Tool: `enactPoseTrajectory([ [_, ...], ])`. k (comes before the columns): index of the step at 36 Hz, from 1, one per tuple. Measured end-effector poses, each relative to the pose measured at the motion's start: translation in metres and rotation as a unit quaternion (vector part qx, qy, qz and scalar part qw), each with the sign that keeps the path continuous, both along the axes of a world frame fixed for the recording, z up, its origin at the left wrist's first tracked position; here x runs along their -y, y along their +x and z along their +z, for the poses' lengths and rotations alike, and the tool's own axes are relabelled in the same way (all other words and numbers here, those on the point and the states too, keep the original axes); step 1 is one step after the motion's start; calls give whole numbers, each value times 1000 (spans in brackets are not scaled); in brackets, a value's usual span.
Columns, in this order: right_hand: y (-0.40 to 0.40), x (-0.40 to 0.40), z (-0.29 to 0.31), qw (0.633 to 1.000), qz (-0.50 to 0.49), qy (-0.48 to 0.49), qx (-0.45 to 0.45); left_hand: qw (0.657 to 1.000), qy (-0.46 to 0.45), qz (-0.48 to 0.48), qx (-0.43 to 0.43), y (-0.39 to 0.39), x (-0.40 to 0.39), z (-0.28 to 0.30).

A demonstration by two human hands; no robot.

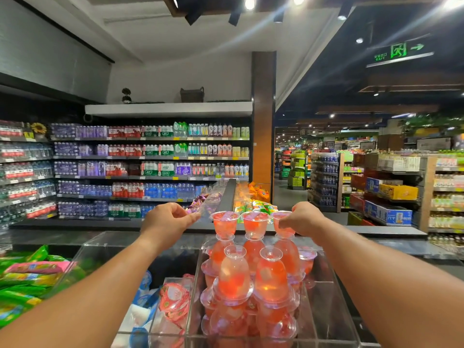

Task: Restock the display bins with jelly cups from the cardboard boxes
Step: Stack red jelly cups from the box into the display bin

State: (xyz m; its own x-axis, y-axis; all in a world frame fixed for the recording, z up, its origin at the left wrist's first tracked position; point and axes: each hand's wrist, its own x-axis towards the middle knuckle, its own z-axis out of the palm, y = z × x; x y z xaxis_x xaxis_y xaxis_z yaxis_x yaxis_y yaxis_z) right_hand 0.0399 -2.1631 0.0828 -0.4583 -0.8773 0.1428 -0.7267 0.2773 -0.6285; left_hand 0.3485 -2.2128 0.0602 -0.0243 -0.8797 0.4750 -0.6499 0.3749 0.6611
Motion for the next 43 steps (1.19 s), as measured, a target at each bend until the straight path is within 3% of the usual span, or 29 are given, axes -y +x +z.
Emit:
enactPoseTrajectory([
  [13, 2, -7, 2, 998, 43, -3, 38, 1000, 10, 14, 24, 4, -10, -2],
  [21, 36, -21, 23, 985, 22, -4, -168, 992, 48, 49, 103, 30, -37, 7],
  [29, 145, -85, 31, 938, 152, -24, -311, 968, 51, 108, 222, 88, -112, 32],
  [34, 240, -134, 22, 901, 261, -62, -341, 950, 47, 165, 262, 157, -178, 28],
  [38, 333, -180, -11, 885, 345, -61, -306, 929, 93, 217, 287, 228, -242, -7],
  [43, 459, -240, -81, 849, 442, -20, -288, 898, 216, 279, 262, 342, -345, -78],
])
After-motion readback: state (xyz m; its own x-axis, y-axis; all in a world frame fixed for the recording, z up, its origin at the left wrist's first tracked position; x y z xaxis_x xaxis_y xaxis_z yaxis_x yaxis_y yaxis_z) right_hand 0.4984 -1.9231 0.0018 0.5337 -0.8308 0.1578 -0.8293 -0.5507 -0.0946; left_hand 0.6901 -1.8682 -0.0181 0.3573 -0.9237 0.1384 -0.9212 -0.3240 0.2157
